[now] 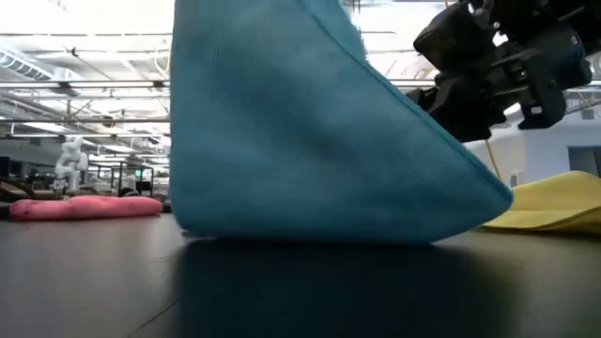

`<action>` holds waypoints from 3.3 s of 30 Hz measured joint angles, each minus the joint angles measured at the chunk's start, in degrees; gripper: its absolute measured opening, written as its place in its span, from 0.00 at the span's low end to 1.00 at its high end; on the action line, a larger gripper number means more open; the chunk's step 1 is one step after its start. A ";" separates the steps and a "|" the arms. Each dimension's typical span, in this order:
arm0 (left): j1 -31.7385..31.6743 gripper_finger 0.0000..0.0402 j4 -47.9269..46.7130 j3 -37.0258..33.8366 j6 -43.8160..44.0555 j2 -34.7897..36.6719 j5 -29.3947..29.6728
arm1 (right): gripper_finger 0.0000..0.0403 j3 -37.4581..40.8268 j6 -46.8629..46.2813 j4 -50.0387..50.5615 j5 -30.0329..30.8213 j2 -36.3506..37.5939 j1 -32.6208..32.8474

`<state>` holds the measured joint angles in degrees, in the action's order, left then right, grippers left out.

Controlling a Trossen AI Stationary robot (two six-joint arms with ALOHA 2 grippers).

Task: Fold microfiber towels
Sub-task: Fold the blue towel

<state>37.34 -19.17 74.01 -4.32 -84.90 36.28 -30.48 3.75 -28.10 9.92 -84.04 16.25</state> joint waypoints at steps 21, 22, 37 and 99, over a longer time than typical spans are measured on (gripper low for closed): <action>9.93 0.01 11.15 -22.96 29.01 -0.31 0.48 | 0.42 -1.00 -6.08 -16.24 -7.41 -13.01 0.35; 10.39 0.01 11.80 -23.23 29.47 -0.31 0.16 | 0.44 -2.01 -6.74 -15.72 -8.74 -14.07 0.34; 11.77 0.03 13.34 -23.30 29.90 -0.31 0.36 | 0.47 -14.78 -14.95 0.39 -21.27 -19.73 3.98; 18.70 0.02 45.03 -23.25 -1.43 13.60 13.47 | 0.00 -14.73 -6.77 -8.53 -12.76 17.79 16.84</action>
<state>56.04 25.86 50.76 -5.75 -71.30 49.75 -45.21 -3.02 -36.63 -2.84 -66.25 33.10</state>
